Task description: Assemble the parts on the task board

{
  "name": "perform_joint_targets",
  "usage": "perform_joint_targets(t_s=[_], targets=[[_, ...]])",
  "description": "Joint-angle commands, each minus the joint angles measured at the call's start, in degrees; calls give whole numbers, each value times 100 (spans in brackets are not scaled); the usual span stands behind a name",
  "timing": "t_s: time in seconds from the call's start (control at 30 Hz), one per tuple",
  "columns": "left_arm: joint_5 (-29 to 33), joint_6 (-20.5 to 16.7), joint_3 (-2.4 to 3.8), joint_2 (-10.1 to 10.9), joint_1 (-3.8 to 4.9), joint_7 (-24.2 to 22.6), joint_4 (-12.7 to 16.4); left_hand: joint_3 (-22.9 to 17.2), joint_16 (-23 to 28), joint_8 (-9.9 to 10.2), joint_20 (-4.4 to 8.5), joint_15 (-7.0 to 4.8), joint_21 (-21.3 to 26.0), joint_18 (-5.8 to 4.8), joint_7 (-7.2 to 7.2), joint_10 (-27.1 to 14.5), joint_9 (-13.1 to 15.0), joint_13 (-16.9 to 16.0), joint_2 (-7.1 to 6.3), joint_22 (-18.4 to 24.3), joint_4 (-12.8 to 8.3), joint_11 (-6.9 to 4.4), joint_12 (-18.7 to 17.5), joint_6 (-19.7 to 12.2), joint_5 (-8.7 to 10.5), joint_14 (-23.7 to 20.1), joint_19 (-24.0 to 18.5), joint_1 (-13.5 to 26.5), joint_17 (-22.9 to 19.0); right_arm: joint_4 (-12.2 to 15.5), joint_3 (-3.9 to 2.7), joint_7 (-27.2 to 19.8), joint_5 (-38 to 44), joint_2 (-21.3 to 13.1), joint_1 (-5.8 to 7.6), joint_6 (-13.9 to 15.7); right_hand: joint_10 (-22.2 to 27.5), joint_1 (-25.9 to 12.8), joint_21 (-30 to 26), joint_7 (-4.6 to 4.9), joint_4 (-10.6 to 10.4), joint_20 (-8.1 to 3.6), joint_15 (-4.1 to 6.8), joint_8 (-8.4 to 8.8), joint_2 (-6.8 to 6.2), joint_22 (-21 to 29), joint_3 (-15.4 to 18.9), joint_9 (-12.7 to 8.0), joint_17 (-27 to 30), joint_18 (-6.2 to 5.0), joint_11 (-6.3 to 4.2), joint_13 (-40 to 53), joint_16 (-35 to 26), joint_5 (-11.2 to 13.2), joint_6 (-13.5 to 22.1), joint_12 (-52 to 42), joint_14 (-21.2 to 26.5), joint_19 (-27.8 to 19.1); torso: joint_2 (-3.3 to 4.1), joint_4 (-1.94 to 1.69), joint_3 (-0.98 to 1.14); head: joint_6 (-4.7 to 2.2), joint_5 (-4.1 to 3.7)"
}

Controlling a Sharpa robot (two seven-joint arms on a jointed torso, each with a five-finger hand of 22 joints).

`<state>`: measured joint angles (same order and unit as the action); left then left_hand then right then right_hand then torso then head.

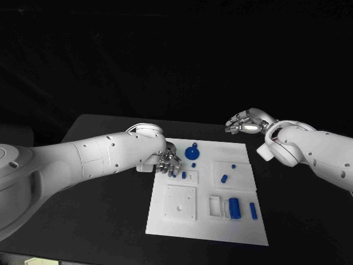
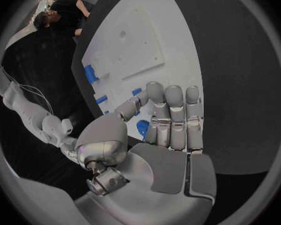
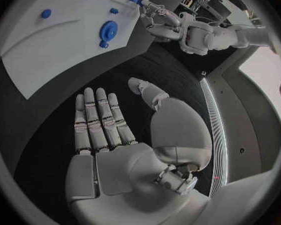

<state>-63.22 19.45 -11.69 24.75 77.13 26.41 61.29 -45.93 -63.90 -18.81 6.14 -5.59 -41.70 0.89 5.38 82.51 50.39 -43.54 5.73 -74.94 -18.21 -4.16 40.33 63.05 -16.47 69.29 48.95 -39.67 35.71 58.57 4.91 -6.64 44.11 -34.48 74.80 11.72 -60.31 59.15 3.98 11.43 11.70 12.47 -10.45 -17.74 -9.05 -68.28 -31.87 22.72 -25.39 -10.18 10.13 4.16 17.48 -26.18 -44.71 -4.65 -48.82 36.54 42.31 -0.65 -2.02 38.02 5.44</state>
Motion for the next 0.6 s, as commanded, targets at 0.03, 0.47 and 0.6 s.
perform_joint_targets(t_s=[0.03,0.47,0.6], targets=[[-27,-19,2,-8,-2,-71,11,-156,-33,-17,447,-9,-22,-89,-439,-33,7,-3,94,-127,137,-62,22,482,-25,-14,-32,-72,-5,1,-2,-58,18,1,-3,-81,-10,-25,-22,83,40,12,8,-15,23,-6,3,-5,-7,-66,25,-8,23,-21,-4,36,33,-1,1,-1,0,4,4],[-16,64,-1,-11,-25,-76,-12,-157,-35,-14,448,-10,-25,-89,-440,-36,15,-1,95,-126,137,-63,25,481,-23,-14,-33,-72,-8,6,-2,-59,18,-1,-3,-83,-10,-25,-22,83,41,12,8,-16,24,-6,3,-6,-7,-67,25,-8,24,-22,-4,37,34,-2,-1,-1,-2,1,5],[3,75,-17,-25,-76,-78,-28,-158,-36,-13,449,-10,-26,-89,-440,-37,17,0,97,-126,137,-64,25,481,-22,-14,-33,-72,-9,6,-2,-58,18,2,-3,-87,-10,-25,-22,83,41,12,8,-16,24,-6,3,-7,-7,-67,25,-8,25,-23,-4,37,34,-2,1,6,-3,10,5]])
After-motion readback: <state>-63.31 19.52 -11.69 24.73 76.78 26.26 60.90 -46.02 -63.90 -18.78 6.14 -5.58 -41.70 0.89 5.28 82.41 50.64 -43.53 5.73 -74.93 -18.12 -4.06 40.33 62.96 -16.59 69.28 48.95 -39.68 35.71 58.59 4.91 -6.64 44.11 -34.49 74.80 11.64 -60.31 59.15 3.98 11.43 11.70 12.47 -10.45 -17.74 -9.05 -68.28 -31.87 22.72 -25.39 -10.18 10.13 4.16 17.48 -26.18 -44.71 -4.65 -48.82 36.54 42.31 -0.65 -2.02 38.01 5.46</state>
